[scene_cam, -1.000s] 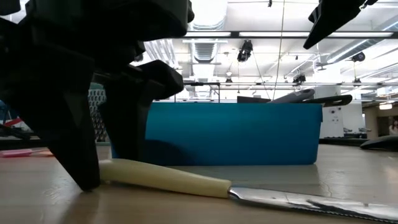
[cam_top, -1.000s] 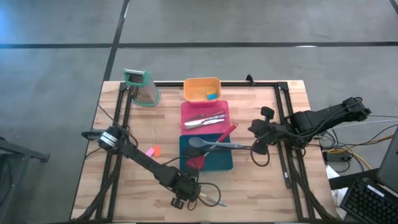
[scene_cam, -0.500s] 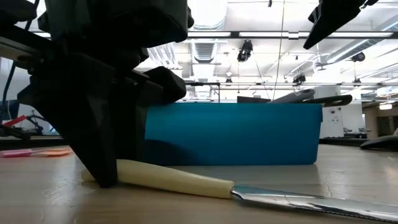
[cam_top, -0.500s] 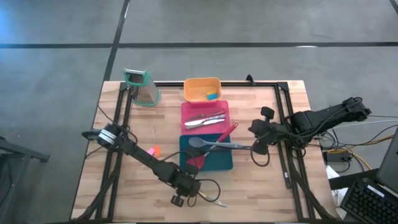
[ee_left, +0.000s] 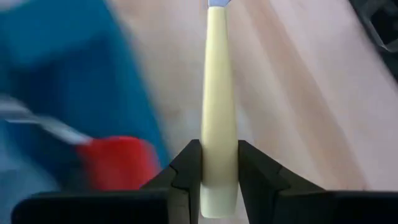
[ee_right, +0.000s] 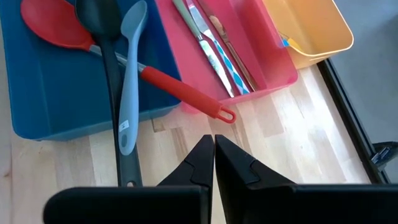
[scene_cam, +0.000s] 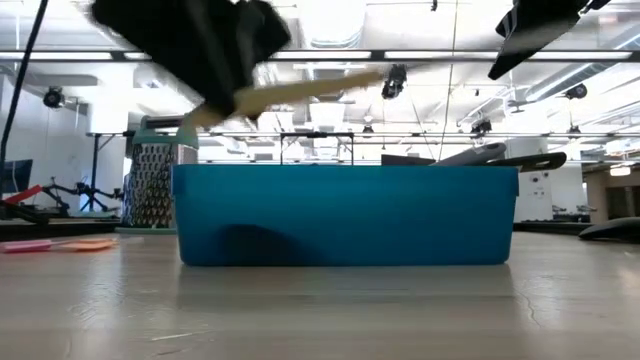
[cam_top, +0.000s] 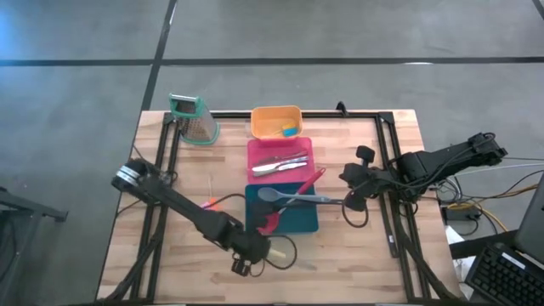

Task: Pick & Place Kitchen Items
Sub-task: Put the yellow knife into the red bin

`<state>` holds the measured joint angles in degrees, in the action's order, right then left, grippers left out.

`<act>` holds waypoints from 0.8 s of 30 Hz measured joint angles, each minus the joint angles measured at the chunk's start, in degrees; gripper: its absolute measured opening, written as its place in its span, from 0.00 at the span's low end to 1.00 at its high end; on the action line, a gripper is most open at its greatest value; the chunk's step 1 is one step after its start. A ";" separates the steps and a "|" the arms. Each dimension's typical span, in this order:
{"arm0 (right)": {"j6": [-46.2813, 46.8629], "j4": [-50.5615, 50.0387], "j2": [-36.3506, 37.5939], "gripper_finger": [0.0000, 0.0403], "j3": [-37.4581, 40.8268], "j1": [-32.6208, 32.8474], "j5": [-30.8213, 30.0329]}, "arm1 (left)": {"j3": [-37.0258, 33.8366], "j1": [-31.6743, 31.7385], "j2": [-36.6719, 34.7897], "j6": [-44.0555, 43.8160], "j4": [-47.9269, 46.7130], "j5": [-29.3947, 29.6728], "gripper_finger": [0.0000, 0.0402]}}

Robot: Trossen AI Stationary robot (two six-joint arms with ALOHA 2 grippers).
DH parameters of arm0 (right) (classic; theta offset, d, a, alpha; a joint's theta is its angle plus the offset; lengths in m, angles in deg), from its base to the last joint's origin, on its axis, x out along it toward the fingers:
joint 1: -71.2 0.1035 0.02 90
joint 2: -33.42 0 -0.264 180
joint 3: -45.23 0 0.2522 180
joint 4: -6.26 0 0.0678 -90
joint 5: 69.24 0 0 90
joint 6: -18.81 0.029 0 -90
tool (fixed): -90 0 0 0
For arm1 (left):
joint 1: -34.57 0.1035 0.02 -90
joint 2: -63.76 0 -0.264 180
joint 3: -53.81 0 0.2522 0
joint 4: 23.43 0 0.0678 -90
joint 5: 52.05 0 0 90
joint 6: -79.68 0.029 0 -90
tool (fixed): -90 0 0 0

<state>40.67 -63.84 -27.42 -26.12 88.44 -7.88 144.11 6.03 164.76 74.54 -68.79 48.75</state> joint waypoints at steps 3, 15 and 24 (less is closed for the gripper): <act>-0.01 0.20 0.00 0.02 0.05 -0.01 0.00 | -0.11 -0.47 -4.17 1.79 1.56 10.04 0.20; -12.22 17.72 0.90 0.02 8.06 0.03 -3.01 | -15.55 1.50 -16.09 20.12 35.88 25.16 0.20; -25.43 57.44 1.33 0.02 22.34 0.10 -0.71 | -32.14 11.23 -22.35 23.51 70.73 6.87 0.20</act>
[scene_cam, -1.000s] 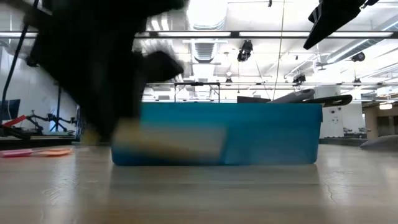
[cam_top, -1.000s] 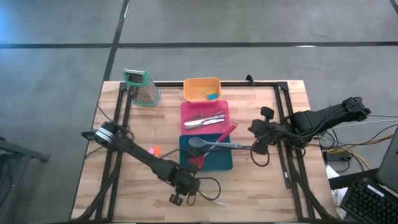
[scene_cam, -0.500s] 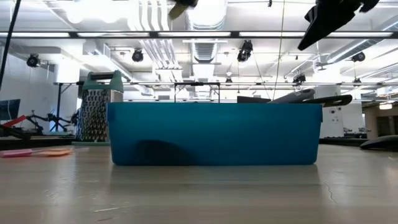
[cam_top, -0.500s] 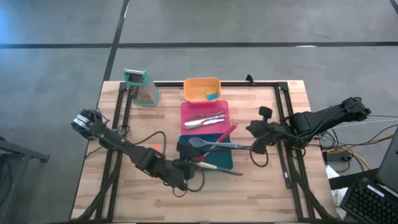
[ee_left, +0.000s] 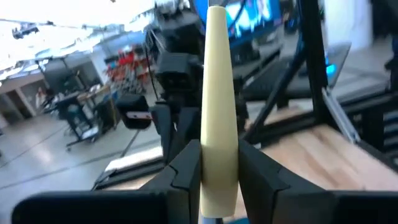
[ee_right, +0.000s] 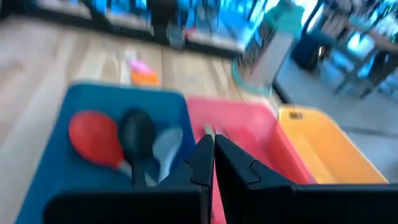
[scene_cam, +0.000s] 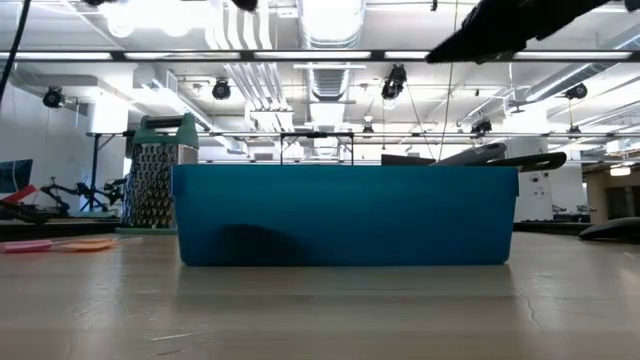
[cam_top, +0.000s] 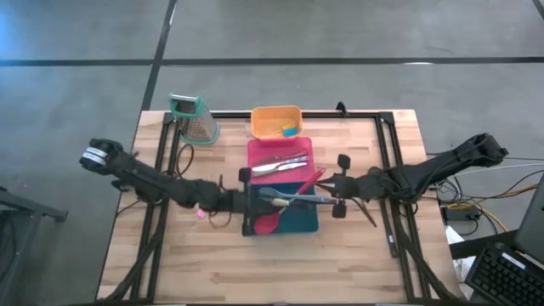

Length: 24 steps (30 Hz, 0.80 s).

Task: Pick & Place Kitchen Items
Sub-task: Put the yellow knife into the red bin

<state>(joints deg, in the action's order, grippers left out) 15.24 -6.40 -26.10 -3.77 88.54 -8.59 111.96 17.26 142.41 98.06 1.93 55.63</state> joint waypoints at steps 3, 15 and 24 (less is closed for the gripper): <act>-1.64 11.47 -0.23 0.03 3.56 0.01 0.48 | -2.05 3.39 0.21 -1.18 5.77 -5.76 0.20; -3.71 28.01 -0.27 0.32 6.05 0.01 1.84 | -2.62 9.01 2.79 -2.52 11.67 -11.44 0.20; -6.37 28.39 -1.42 0.46 2.89 0.01 9.03 | 1.51 10.90 6.06 -2.78 11.31 -14.35 0.20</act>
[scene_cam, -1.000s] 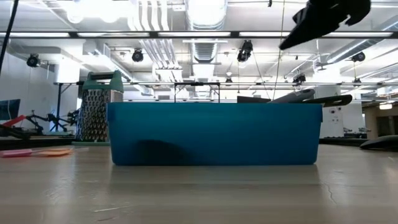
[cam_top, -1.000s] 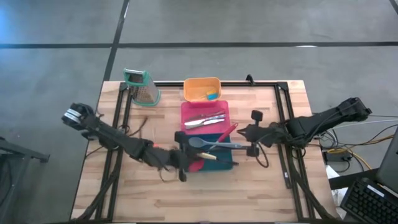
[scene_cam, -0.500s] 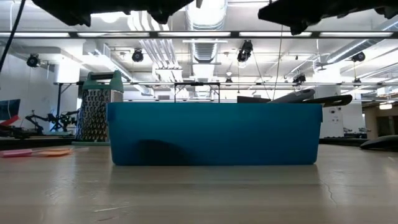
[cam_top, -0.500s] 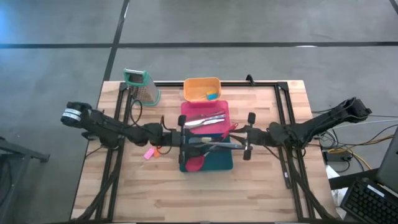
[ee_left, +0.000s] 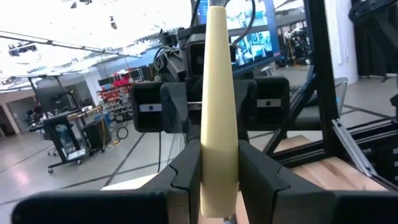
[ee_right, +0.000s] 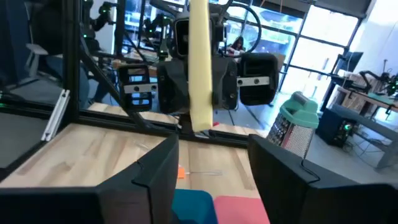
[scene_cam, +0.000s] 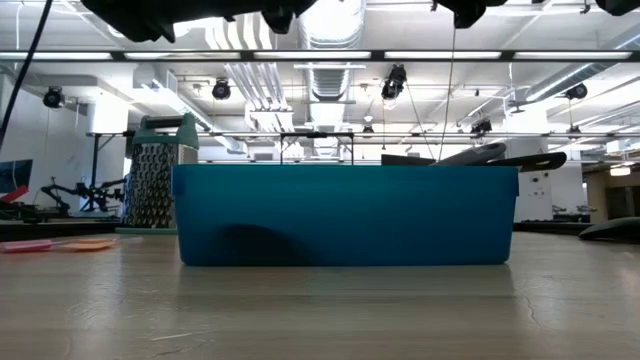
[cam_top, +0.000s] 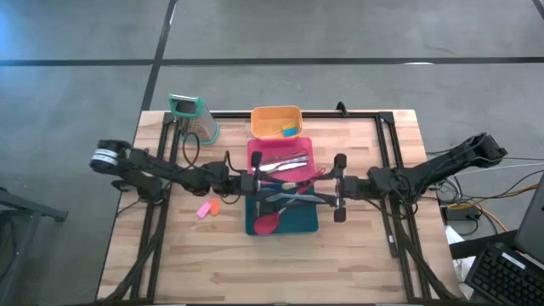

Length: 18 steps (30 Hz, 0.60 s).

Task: Pick & Place Kitchen Items
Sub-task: Put the yellow knife into the red bin

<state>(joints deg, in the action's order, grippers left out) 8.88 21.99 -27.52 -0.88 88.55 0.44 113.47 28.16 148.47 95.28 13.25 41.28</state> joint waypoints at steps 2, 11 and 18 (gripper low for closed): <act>-0.54 0.09 -0.33 0.47 -0.22 0.00 -0.01 | 0.87 0.36 0.85 -0.02 0.05 -1.01 0.20; -1.04 1.67 -0.41 0.46 -0.23 0.00 1.06 | 6.47 1.40 6.39 -0.17 -0.10 -3.67 0.20; -1.96 2.83 -0.36 0.40 -0.23 0.02 2.87 | 10.78 2.41 9.92 -0.39 -1.20 -6.23 0.20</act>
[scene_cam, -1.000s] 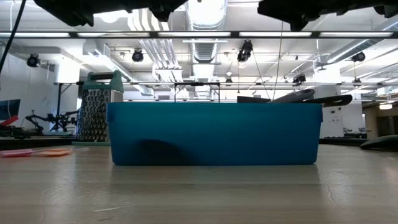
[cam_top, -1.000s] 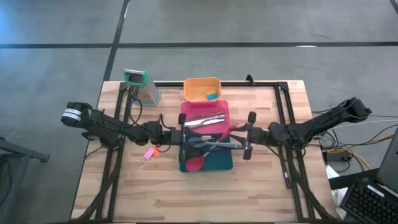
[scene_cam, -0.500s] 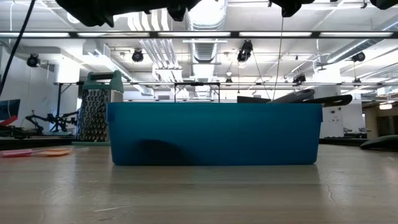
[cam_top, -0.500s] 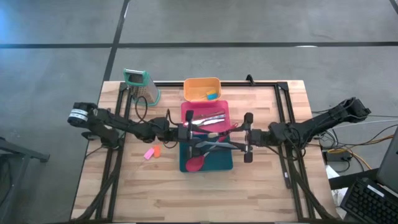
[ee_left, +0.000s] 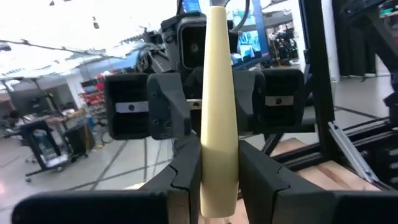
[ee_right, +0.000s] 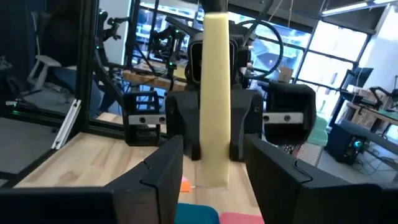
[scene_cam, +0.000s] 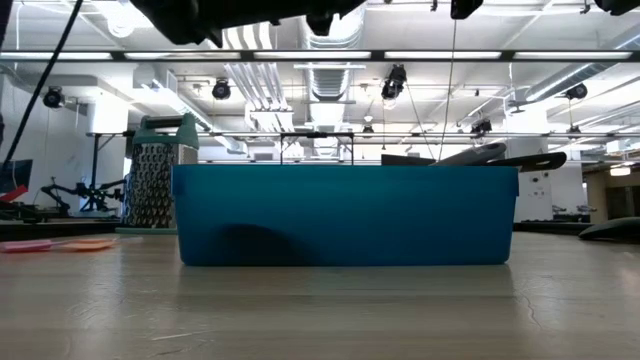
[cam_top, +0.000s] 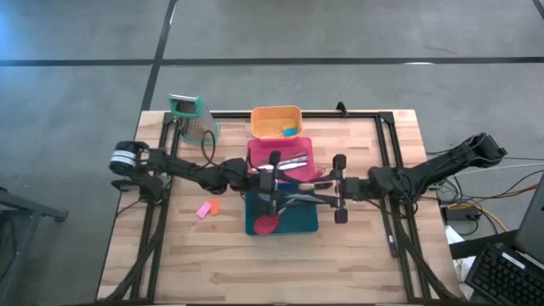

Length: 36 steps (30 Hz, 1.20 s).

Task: Pick & Place Kitchen Items
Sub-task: Put the yellow knife into the red bin

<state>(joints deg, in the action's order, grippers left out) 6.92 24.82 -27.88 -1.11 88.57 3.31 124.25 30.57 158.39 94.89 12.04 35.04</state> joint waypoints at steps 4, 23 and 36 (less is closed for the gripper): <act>-0.73 1.25 0.00 0.36 0.00 0.00 0.12 | 2.08 0.30 1.56 -0.58 -1.90 -1.47 0.20; -2.26 3.63 0.04 0.12 0.00 -0.02 2.95 | 4.54 0.41 2.84 -0.93 -3.88 -2.76 0.20; -2.88 3.22 -0.07 0.12 0.00 -0.02 2.45 | 4.50 0.41 1.28 -2.55 -9.06 -2.37 0.35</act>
<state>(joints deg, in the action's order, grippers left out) 4.04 28.04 -27.95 -1.11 88.55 5.76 128.76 30.97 159.67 92.34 2.98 32.67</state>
